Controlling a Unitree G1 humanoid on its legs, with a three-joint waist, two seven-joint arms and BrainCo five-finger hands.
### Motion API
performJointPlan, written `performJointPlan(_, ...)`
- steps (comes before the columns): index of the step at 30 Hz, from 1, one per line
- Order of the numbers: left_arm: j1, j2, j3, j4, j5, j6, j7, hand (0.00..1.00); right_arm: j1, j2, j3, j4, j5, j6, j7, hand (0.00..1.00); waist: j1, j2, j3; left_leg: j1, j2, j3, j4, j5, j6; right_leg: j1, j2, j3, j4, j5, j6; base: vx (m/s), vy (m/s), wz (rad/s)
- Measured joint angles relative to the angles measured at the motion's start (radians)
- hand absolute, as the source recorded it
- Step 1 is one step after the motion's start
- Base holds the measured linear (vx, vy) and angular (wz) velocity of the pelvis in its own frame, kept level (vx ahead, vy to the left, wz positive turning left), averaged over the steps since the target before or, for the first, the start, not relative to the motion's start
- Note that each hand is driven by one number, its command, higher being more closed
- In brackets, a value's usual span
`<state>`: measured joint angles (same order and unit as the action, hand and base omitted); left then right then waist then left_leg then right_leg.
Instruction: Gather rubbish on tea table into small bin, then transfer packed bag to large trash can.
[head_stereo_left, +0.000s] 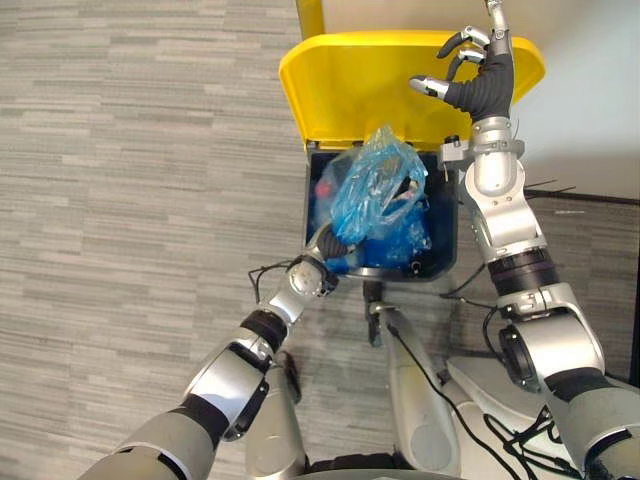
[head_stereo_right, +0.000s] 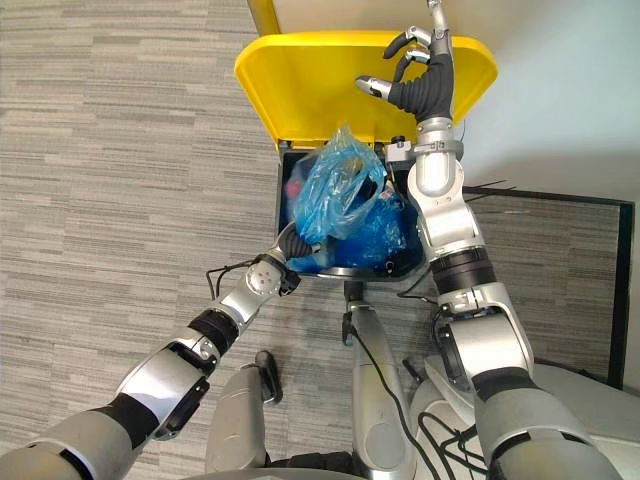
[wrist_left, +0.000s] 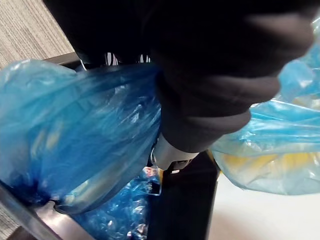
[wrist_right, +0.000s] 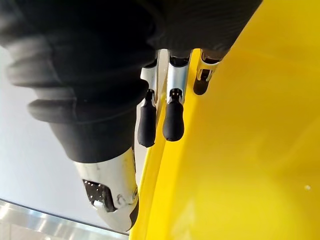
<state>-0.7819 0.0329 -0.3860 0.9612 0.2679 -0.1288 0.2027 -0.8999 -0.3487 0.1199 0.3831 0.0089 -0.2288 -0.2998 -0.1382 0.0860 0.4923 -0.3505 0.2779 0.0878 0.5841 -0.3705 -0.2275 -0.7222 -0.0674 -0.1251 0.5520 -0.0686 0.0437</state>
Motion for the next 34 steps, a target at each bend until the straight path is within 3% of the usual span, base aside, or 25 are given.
performJointPlan(4, 0.001, -0.018, -0.001, -0.01, 0.022, 0.0, 0.001, 0.0, 0.065, -0.008, 0.022, -0.044, -0.041, -0.009, 0.002, 0.0, 0.017, -0.001, 0.0, 0.01, -0.001, -0.004, 0.002, -0.001, -0.002, 0.004, -0.006, -0.007, 0.016, -0.015, 0.009, -0.01, -0.04, 0.04)
performJointPlan(6, 0.014, -0.012, -0.011, -0.026, 0.021, 0.0, 0.0, 0.0, 0.103, -0.016, 0.059, -0.026, -0.06, 0.016, 0.025, 0.0, 0.019, -0.001, 0.0, 0.016, -0.002, -0.009, 0.016, -0.001, -0.002, 0.018, -0.009, -0.018, 0.021, -0.024, -0.004, -0.03, -0.026, 0.17)
performJointPlan(7, 0.03, -0.008, -0.023, -0.051, 0.018, -0.002, -0.002, 0.0, 0.152, -0.012, 0.068, -0.025, -0.07, -0.002, 0.023, 0.0, 0.019, -0.001, 0.0, 0.027, -0.003, -0.017, 0.017, -0.001, -0.001, 0.035, -0.019, -0.032, 0.028, -0.033, -0.008, -0.02, -0.016, 0.25)
performJointPlan(9, 0.069, 0.003, -0.025, -0.101, 0.006, -0.014, -0.006, 0.0, 0.208, -0.013, 0.07, -0.034, -0.093, 0.004, 0.026, 0.0, 0.018, -0.001, 0.0, 0.052, -0.005, -0.035, 0.017, -0.001, -0.001, 0.074, -0.029, -0.049, 0.03, -0.04, -0.01, -0.03, -0.011, 0.35)
performJointPlan(12, 0.177, 0.058, -0.02, -0.219, -0.041, -0.046, -0.008, 0.0, 0.326, -0.014, 0.039, -0.053, -0.11, 0.02, 0.045, 0.0, 0.022, -0.008, -0.003, 0.11, -0.019, -0.054, -0.008, 0.003, 0.004, 0.147, -0.056, -0.07, 0.028, -0.051, -0.007, -0.03, 0.017, 0.36)
performJointPlan(15, 0.33, 0.139, 0.027, -0.318, -0.106, -0.057, -0.034, 0.0, 0.47, -0.008, 0.021, -0.091, -0.131, 0.03, 0.071, 0.0, 0.047, -0.015, -0.004, 0.18, -0.017, -0.054, -0.018, 0.005, 0.004, 0.229, -0.061, -0.084, 0.011, -0.054, -0.004, 0.0, 0.038, 0.16)
performJointPlan(18, 0.519, 0.217, 0.129, -0.404, -0.186, -0.066, -0.074, 0.0, 0.622, 0.03, -0.008, -0.096, -0.129, 0.044, 0.126, 0.0, 0.061, -0.05, -0.018, 0.241, -0.029, -0.047, -0.014, 0.004, 0.012, 0.299, -0.076, -0.084, -0.002, -0.053, -0.001, 0.0, 0.076, 0.05)
performJointPlan(22, 0.737, 0.251, 0.309, -0.425, -0.224, -0.074, -0.116, 0.0, 0.841, 0.073, -0.041, -0.095, -0.119, 0.063, 0.219, 0.0, 0.099, -0.105, -0.06, 0.274, -0.039, 0.026, 0.032, -0.012, 0.045, 0.337, -0.078, -0.058, -0.054, 0.021, -0.006, -0.02, 0.15, -0.29)
performJointPlan(23, 0.806, 0.25, 0.361, -0.43, -0.24, -0.069, -0.123, 0.0, 0.894, 0.084, -0.049, -0.096, -0.116, 0.064, 0.248, 0.0, 0.1, -0.125, -0.078, 0.27, -0.047, 0.053, 0.015, 0.005, 0.075, 0.345, -0.082, -0.044, -0.117, 0.073, 0.036, -0.12, 0.116, -0.39)
performJointPlan(24, 0.838, 0.248, 0.387, -0.432, -0.24, -0.067, -0.128, 0.0, 0.922, 0.091, -0.054, -0.097, -0.116, 0.064, 0.26, 0.0, 0.099, -0.13, -0.089, 0.27, -0.042, 0.078, -0.007, 0.018, 0.09, 0.342, -0.081, -0.039, -0.104, 0.077, 0.038, -0.17, 0.117, -0.27)
performJointPlan(25, 0.891, 0.246, 0.416, -0.435, -0.244, -0.055, -0.14, 0.0, 0.989, 0.113, -0.083, -0.092, -0.116, 0.065, 0.284, 0.0, 0.09, -0.122, -0.1, 0.286, -0.051, 0.091, -0.053, 0.047, 0.101, 0.343, -0.1, -0.042, 0.046, 0.032, 0.005, -0.16, 0.087, -0.05)
performJointPlan(27, 0.974, 0.244, 0.454, -0.44, -0.258, -0.048, -0.158, 0.0, 1.114, 0.142, -0.108, -0.071, -0.117, 0.08, 0.321, 0.0, 0.084, -0.137, -0.153, 0.318, -0.069, 0.102, -0.161, 0.103, 0.108, 0.4, -0.102, -0.046, 0.239, -0.064, 0.009, -0.1, 0.067, 0.02)
performJointPlan(28, 0.995, 0.243, 0.465, -0.441, -0.26, -0.045, -0.161, 0.0, 1.139, 0.146, -0.111, -0.059, -0.118, 0.081, 0.328, 0.0, 0.081, -0.14, -0.168, 0.324, -0.072, 0.105, -0.185, 0.118, 0.108, 0.416, -0.102, -0.047, 0.265, -0.08, 0.008, 0.01, -0.02, -0.09)
performJointPlan(29, 1.033, 0.242, 0.48, -0.442, -0.262, -0.039, -0.17, 0.0, 1.184, 0.148, -0.112, -0.036, -0.12, 0.082, 0.34, 0.0, 0.07, -0.151, -0.195, 0.324, -0.077, 0.11, -0.21, 0.138, 0.102, 0.447, -0.103, -0.05, 0.248, -0.099, 0.015, 0.01, -0.05, -0.28)
performJointPlan(33, 1.108, 0.171, 0.507, -0.441, -0.264, -0.029, -0.215, 0.0, 1.25, 0.144, -0.133, 0.007, -0.139, 0.081, 0.369, 0.0, 0.082, -0.123, -0.29, 0.321, -0.07, 0.208, -0.357, 0.232, 0.09, 0.49, -0.027, -0.068, -0.089, -0.097, 0.013, -0.01, -0.081, -0.77)
performJointPlan(34, 1.108, 0.156, 0.505, -0.436, -0.264, -0.032, -0.226, 0.0, 1.24, 0.143, -0.149, 0.051, -0.139, 0.079, 0.369, 0.0, 0.081, -0.117, -0.299, 0.321, -0.076, 0.226, -0.38, 0.242, 0.091, 0.521, -0.007, -0.063, -0.214, -0.085, -0.025, -0.01, -0.069, -0.46)
